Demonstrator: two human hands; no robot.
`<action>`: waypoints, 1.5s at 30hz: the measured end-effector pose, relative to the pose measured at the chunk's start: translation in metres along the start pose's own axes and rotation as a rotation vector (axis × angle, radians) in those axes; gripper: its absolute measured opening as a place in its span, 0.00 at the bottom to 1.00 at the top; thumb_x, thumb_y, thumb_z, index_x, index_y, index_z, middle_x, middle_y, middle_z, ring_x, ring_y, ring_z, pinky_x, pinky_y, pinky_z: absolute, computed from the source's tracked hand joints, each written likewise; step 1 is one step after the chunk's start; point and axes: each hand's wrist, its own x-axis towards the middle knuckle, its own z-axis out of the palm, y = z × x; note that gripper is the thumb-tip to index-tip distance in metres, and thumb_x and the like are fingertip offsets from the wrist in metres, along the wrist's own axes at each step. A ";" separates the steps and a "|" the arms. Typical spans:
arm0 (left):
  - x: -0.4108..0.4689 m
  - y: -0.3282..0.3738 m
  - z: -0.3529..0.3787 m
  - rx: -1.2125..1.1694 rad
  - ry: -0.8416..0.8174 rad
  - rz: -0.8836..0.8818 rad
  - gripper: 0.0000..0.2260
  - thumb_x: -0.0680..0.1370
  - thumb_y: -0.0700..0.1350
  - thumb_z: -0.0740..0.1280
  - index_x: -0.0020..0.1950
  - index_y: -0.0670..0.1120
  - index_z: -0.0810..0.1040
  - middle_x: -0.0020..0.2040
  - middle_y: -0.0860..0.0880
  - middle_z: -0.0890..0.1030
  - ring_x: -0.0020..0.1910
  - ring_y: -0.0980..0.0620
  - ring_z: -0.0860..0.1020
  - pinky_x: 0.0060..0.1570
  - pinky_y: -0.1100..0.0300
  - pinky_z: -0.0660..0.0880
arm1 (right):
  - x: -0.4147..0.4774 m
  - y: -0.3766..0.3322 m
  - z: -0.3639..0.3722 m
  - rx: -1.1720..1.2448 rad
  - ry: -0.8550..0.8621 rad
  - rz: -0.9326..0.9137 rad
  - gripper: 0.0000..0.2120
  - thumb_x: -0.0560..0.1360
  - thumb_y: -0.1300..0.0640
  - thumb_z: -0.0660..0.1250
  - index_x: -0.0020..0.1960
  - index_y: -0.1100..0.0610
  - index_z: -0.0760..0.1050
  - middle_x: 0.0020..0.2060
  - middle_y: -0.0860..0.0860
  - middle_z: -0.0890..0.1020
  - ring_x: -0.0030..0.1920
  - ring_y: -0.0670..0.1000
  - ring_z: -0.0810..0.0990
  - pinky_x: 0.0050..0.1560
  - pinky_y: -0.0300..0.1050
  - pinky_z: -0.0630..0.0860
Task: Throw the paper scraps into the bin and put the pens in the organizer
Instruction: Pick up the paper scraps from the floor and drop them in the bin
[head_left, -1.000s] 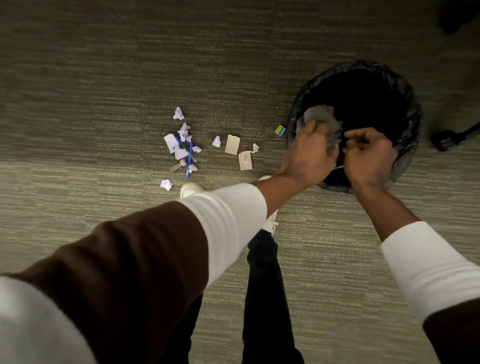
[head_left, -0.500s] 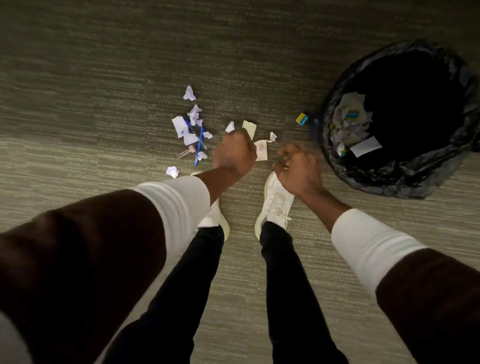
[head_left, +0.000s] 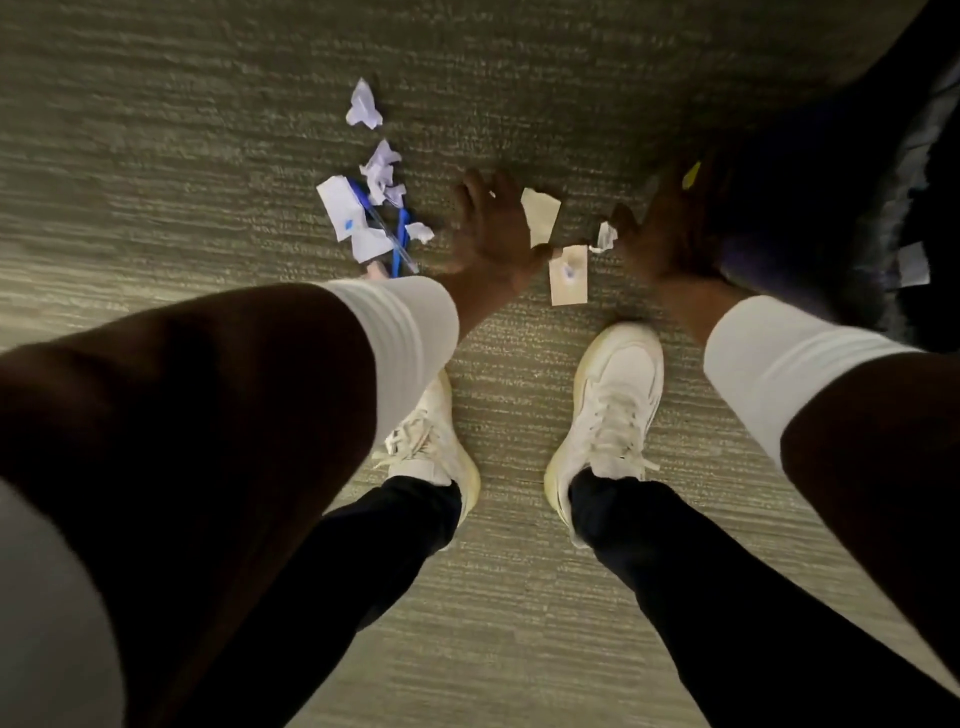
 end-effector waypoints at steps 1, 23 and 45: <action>0.004 0.003 0.006 -0.018 0.007 -0.015 0.51 0.72 0.67 0.75 0.84 0.43 0.56 0.83 0.33 0.55 0.84 0.31 0.54 0.80 0.41 0.62 | 0.002 0.003 0.004 0.007 0.009 -0.006 0.43 0.80 0.38 0.65 0.85 0.57 0.50 0.83 0.67 0.47 0.83 0.69 0.45 0.82 0.63 0.50; 0.021 0.007 0.012 -0.122 -0.026 0.000 0.35 0.78 0.44 0.75 0.79 0.36 0.61 0.75 0.36 0.71 0.75 0.35 0.72 0.72 0.45 0.74 | -0.058 -0.042 0.047 -0.276 -0.121 -0.170 0.34 0.81 0.40 0.65 0.80 0.53 0.58 0.76 0.71 0.59 0.75 0.70 0.65 0.57 0.60 0.80; -0.039 0.001 -0.011 -0.035 -0.090 0.012 0.21 0.83 0.50 0.68 0.73 0.42 0.72 0.68 0.37 0.78 0.68 0.34 0.78 0.64 0.44 0.77 | -0.093 -0.018 0.005 0.296 -0.142 0.042 0.12 0.70 0.57 0.79 0.51 0.52 0.79 0.53 0.56 0.82 0.51 0.56 0.82 0.49 0.47 0.80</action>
